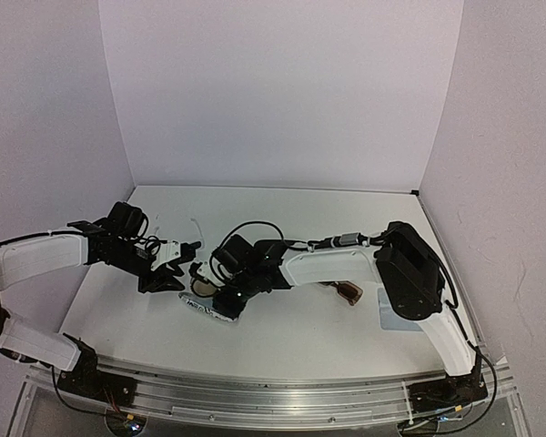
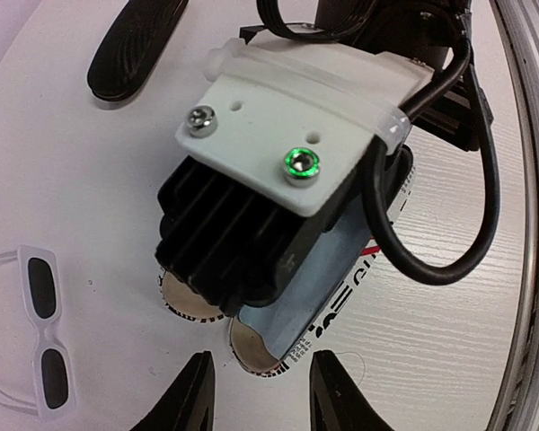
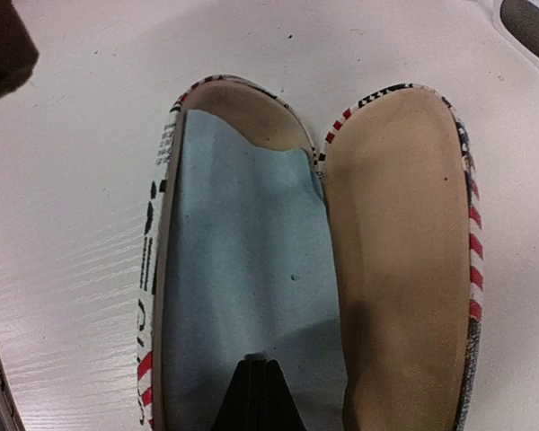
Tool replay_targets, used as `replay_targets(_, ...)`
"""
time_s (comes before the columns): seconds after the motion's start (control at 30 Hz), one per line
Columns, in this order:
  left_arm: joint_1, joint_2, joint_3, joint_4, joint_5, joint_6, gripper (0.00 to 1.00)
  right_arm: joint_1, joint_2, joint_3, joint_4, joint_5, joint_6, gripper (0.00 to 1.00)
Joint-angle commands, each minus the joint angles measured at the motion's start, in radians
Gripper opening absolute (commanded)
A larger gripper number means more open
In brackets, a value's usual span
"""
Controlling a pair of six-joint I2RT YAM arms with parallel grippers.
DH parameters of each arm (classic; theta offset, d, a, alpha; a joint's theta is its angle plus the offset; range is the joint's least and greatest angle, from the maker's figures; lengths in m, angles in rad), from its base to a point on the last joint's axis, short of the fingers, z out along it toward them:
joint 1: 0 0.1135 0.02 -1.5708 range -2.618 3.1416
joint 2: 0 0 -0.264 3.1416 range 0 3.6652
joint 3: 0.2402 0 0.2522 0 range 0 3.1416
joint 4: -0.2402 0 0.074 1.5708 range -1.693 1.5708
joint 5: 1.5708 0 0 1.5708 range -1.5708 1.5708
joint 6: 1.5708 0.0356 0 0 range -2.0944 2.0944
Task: Organize the sunglasses
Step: Pick up the sunglasses from the center of the board.
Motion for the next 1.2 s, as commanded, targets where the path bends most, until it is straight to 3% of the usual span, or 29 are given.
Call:
replay_targets(0.0, 0.006, 0.003, 0.030, 0.028, 0.004, -0.007, 0.36, -0.006, -0.020, 0.067, 0.010, 0.053, -0.029, 0.00)
replay_targets(0.17, 0.033, 0.040, 0.064, 0.058, -0.009, -0.073, 0.38, -0.019, -0.077, 0.099, 0.010, 0.132, -0.032, 0.00)
replay_targets(0.4, 0.170, 0.213, 0.257, 0.054, -0.002, -0.203, 0.62, -0.083, -0.169, 0.080, 0.026, 0.160, 0.040, 0.02)
replay_targets(0.53, 0.172, 0.365, 0.391, -0.013, -0.068, -0.179, 0.77, -0.109, -0.238, 0.015, 0.048, 0.201, 0.053, 0.24)
replay_targets(0.63, 0.172, 0.501, 0.527, -0.093, -0.116, -0.163, 0.82, -0.137, -0.280, -0.043, 0.067, 0.220, 0.084, 0.50)
replay_targets(0.7, 0.172, 0.595, 0.602, -0.152, -0.121, -0.115, 0.81, -0.150, -0.314, -0.097, 0.088, 0.231, 0.102, 0.69)
replay_targets(0.87, 0.180, 0.695, 0.681, -0.182, -0.209, -0.032, 0.73, -0.158, -0.359, -0.173, 0.112, 0.245, 0.148, 0.94)
replay_targets(1.03, 0.217, 0.725, 0.724, -0.180, -0.251, 0.045, 0.74, -0.158, -0.385, -0.228, 0.128, 0.252, 0.163, 0.98)
replay_targets(1.17, 0.232, 0.766, 0.732, -0.215, -0.291, 0.100, 0.66, -0.158, -0.395, -0.255, 0.139, 0.259, 0.170, 0.98)
